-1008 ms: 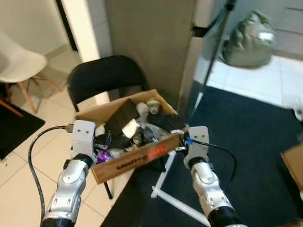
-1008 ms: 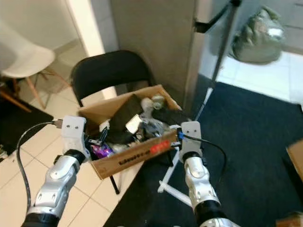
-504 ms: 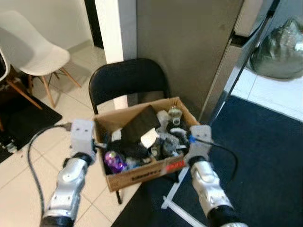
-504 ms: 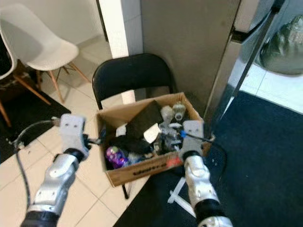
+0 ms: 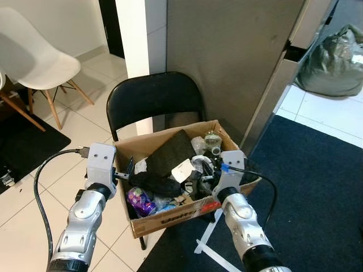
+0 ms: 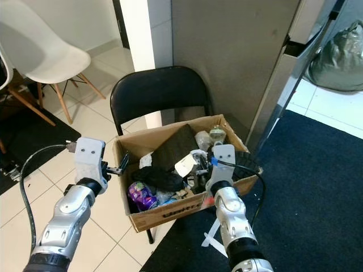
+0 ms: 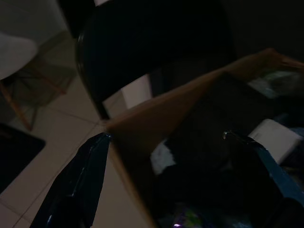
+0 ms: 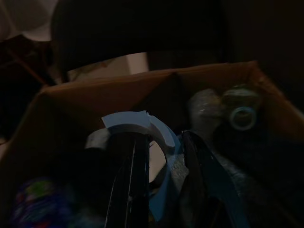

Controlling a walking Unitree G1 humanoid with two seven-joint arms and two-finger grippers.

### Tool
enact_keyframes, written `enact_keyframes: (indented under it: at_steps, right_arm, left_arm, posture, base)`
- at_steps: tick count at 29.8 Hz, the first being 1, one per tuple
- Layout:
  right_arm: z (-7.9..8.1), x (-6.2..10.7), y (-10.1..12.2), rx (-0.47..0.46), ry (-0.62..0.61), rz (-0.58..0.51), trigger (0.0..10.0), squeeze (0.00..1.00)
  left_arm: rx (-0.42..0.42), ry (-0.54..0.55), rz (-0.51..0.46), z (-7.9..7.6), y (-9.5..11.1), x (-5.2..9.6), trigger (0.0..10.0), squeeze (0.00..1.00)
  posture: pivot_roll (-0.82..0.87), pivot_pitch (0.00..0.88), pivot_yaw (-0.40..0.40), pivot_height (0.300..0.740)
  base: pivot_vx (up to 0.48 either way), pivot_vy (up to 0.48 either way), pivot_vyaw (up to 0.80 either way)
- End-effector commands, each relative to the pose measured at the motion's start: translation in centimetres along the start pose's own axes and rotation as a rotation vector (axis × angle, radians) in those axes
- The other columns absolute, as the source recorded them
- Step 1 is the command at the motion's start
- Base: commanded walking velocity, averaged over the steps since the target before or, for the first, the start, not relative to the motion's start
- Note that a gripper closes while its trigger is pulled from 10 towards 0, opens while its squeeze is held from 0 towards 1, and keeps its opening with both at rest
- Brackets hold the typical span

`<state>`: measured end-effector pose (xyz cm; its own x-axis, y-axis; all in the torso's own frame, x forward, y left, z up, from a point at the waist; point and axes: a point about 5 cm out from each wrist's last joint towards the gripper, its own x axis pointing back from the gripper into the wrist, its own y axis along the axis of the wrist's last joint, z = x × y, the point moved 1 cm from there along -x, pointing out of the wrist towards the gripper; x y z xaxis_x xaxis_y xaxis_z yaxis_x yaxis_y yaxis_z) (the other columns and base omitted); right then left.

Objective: Picking trash to rubbish bin

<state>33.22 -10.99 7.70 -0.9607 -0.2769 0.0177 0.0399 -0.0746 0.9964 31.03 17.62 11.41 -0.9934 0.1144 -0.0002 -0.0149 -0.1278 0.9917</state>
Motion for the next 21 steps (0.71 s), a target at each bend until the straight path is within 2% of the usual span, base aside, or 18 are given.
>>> enact_keyframes:
  at_steps: [1, 3, 5, 6, 8, 9, 10, 15, 17, 19, 21]
  right_arm:
    - [0.9, -0.1, -0.7, -0.010, 0.051, 0.031, 10.0, 0.00]
    - [0.9, -0.1, -0.7, -0.010, 0.051, 0.031, 10.0, 0.00]
    - [2.5, -0.6, -1.4, 0.014, 0.154, 0.085, 10.0, 0.00]
    - [2.5, -0.6, -1.4, 0.014, 0.154, 0.085, 10.0, 0.00]
    - [4.0, -1.3, -1.5, 0.018, 0.223, 0.117, 10.0, 0.00]
    - [4.0, -1.3, -1.5, 0.018, 0.223, 0.117, 10.0, 0.00]
    - [5.0, -2.0, -1.2, 0.017, 0.242, 0.130, 10.0, 0.00]
    - [6.3, -3.0, -0.6, -0.002, 0.239, 0.138, 10.0, 0.00]
    - [6.3, -3.0, -0.6, -0.002, 0.239, 0.138, 10.0, 0.00]
    - [7.2, -3.6, -0.1, -0.004, 0.239, 0.145, 10.0, 0.00]
    - [7.4, -3.8, 0.0, -0.004, 0.239, 0.146, 10.0, 0.00]
  left_arm:
    - [-0.050, -0.023, 0.053, 0.1, -1.1, 0.4, 10.0, 0.00]
    - [-0.050, -0.023, 0.053, 0.1, -1.1, 0.4, 10.0, 0.00]
    - [-0.126, -0.140, 0.144, -0.5, -2.8, 0.9, 10.0, 0.00]
    - [-0.126, -0.140, 0.144, -0.5, -2.8, 0.9, 10.0, 0.00]
    - [-0.142, -0.221, 0.198, -0.8, -3.8, 1.7, 10.0, 0.00]
    - [-0.142, -0.221, 0.198, -0.8, -3.8, 1.7, 10.0, 0.00]
    - [-0.144, -0.240, 0.210, -0.9, -3.9, 2.1, 10.0, 0.00]
    - [-0.164, -0.236, 0.217, -0.7, -4.0, 2.4, 10.0, 0.00]
    - [-0.164, -0.236, 0.217, -0.7, -4.0, 2.4, 10.0, 0.00]
    - [-0.175, -0.225, 0.212, -0.6, -4.0, 2.7, 10.0, 0.00]
    - [-0.181, -0.223, 0.207, -0.6, -3.9, 2.7, 10.0, 0.00]
  posture:
    - [0.02, 0.074, 0.022, 0.740]
    - [0.02, 0.074, 0.022, 0.740]
    - [0.02, 0.078, 0.016, 0.740]
    - [0.02, 0.078, 0.016, 0.740]
    - [0.03, 0.078, 0.012, 0.740]
    - [0.03, 0.078, 0.012, 0.740]
    - [0.03, 0.090, 0.005, 0.740]
    - [0.03, 0.116, -0.011, 0.740]
    - [0.03, 0.116, -0.011, 0.740]
    - [0.04, 0.159, -0.048, 0.740]
    - [0.04, 0.159, -0.048, 0.740]
  base:
    - [0.000, 0.000, 0.00]
    - [0.000, 0.000, 0.00]
    - [0.000, 0.000, 0.00]
    - [0.000, 0.000, 0.00]
    - [0.000, 0.000, 0.00]
    - [0.000, 0.000, 0.00]
    - [0.000, 0.000, 0.00]
    - [0.000, 0.000, 0.00]
    - [0.000, 0.000, 0.00]
    - [0.000, 0.000, 0.00]
    - [0.000, 0.000, 0.00]
